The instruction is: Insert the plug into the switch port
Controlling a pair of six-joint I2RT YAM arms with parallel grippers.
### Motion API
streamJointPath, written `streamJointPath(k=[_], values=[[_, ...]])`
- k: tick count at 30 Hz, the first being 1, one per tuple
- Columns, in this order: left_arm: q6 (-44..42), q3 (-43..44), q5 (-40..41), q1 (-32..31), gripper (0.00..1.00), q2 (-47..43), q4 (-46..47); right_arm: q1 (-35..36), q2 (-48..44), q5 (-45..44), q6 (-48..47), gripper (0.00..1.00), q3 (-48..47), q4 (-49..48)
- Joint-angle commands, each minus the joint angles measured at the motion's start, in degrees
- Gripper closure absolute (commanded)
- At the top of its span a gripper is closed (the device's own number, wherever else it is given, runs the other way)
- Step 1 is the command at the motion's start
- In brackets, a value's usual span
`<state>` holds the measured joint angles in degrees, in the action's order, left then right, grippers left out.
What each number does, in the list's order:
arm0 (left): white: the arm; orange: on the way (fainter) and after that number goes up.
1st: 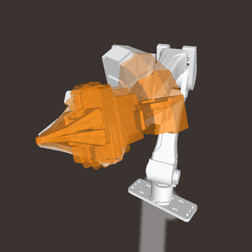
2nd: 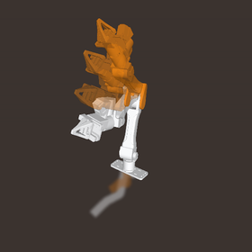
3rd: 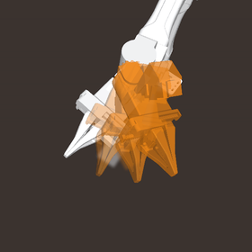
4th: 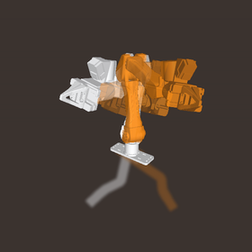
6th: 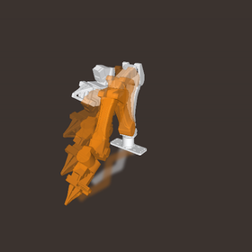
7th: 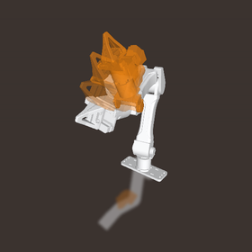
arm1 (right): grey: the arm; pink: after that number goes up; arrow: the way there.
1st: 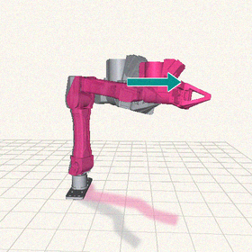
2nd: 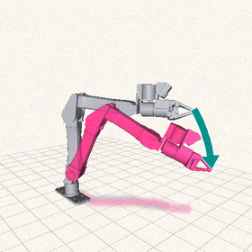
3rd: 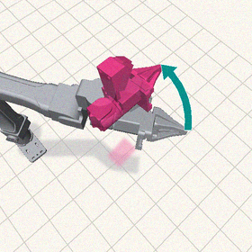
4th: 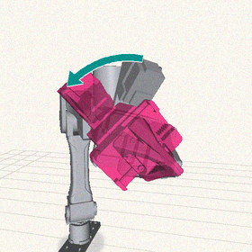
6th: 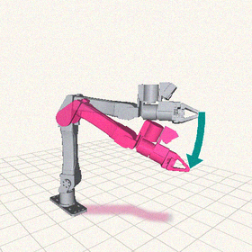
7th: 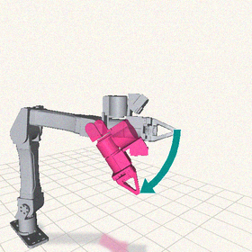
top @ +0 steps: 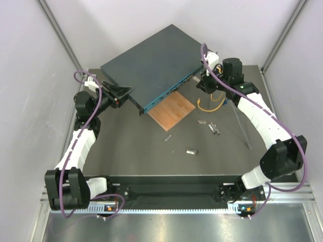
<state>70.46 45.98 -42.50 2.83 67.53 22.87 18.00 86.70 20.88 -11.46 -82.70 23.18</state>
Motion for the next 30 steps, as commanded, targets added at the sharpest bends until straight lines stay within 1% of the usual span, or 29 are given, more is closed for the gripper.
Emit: streamJointPath(k=[1, 2, 5, 9, 17, 30], values=[[-2.69, 1.84, -0.21, -0.28, 0.5, 0.32, 5.08, -1.21, -3.55, 0.74, -0.58, 1.0, 0.43, -3.4], [-2.78, 2.01, -0.39, -0.28, 0.55, 0.5, 4.99, -1.3, -3.55, 1.08, -0.4, 1.0, 0.43, -3.4], [-3.22, 2.62, -0.39, -0.28, 0.64, 0.67, 4.38, -1.39, -3.11, 1.79, 0.21, 1.0, -0.09, -3.4], [-3.57, 2.89, -0.39, -0.28, 0.68, 0.76, 3.94, -1.39, -1.53, 3.11, 1.35, 1.0, -0.89, -3.23], [-4.1, 3.33, -0.48, -0.28, 0.74, 0.85, 3.49, -1.21, -0.39, 4.43, 2.67, 1.0, -0.36, -3.32], [-4.36, 3.24, -0.3, -0.28, 0.76, 0.94, 3.41, -0.33, 1.37, 5.04, 2.59, 1.0, -1.59, -3.32]])
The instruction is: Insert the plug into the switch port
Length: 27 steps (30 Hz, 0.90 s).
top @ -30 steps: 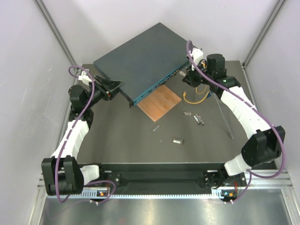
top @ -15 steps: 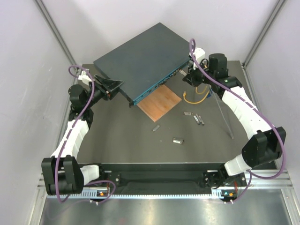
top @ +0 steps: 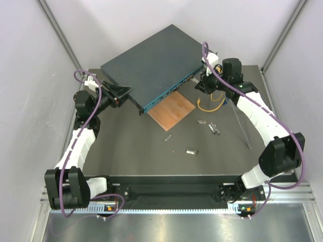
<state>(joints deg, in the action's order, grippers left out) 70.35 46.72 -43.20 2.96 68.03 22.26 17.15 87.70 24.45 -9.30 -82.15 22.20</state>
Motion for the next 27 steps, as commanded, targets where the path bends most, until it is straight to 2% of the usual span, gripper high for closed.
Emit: streamJointPath(k=[1, 27], values=[[-4.25, 2.41, 0.48, -0.41, 0.76, 0.44, 3.93, 0.69, 0.45, 1.74, 0.42, 1.0, -2.31, -2.42], [-3.81, 2.32, 0.22, -0.41, 0.79, 1.23, 4.63, 1.4, -0.16, 0.34, 2.27, 1.0, -1.96, -6.11]])
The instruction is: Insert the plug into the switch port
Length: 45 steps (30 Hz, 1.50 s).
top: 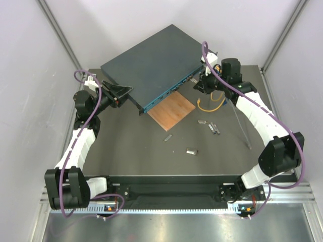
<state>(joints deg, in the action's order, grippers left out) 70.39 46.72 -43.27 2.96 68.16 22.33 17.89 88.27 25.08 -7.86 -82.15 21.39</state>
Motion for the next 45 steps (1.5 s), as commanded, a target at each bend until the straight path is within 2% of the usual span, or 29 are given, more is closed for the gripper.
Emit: streamJointPath(k=[1, 27, 38, 45], values=[[-3.86, 2.32, 0.29, -0.41, 0.79, 1.1, 4.57, 0.74, -0.64, -0.03, 1.0, 1.0, -2.22, -5.13], [-3.77, 1.8, 0.2, -0.41, 0.81, 1.27, 4.74, 0.66, -2.66, 2.17, 2.23, 1.0, -2.84, -5.22], [-3.59, 2.06, 0.02, -0.41, 0.81, 1.27, 4.83, 0.74, -4.68, 1.9, 0.04, 1.0, -0.73, -4.16], [-3.68, 1.8, 0.11, -0.41, 0.81, 0.92, 4.92, 0.74, -1.97, 2.52, 0.47, 1.0, -1.52, -5.04]])
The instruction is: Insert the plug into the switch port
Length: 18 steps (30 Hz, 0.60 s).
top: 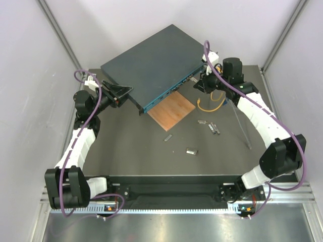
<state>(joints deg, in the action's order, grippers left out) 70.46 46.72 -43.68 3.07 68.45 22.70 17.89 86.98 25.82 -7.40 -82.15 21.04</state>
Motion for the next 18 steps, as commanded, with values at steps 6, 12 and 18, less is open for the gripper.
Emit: streamJointPath(k=[6, 12, 18], values=[[-3.75, 1.71, 0.61, -0.52, 0.81, 0.81, 4.37, 0.83, 1.0, 1.95, 0.1, 1.0, -0.56, -6.8], [-4.01, 1.88, 0.53, -0.52, 0.81, 1.34, 4.28, 1.53, 1.0, 2.3, 0.19, 1.0, 1.2, -8.82], [-4.01, 1.89, 0.53, -0.52, 0.82, 1.43, 4.2, 2.76, 1.17, 1.51, -0.51, 1.0, 2.52, -9.87]])
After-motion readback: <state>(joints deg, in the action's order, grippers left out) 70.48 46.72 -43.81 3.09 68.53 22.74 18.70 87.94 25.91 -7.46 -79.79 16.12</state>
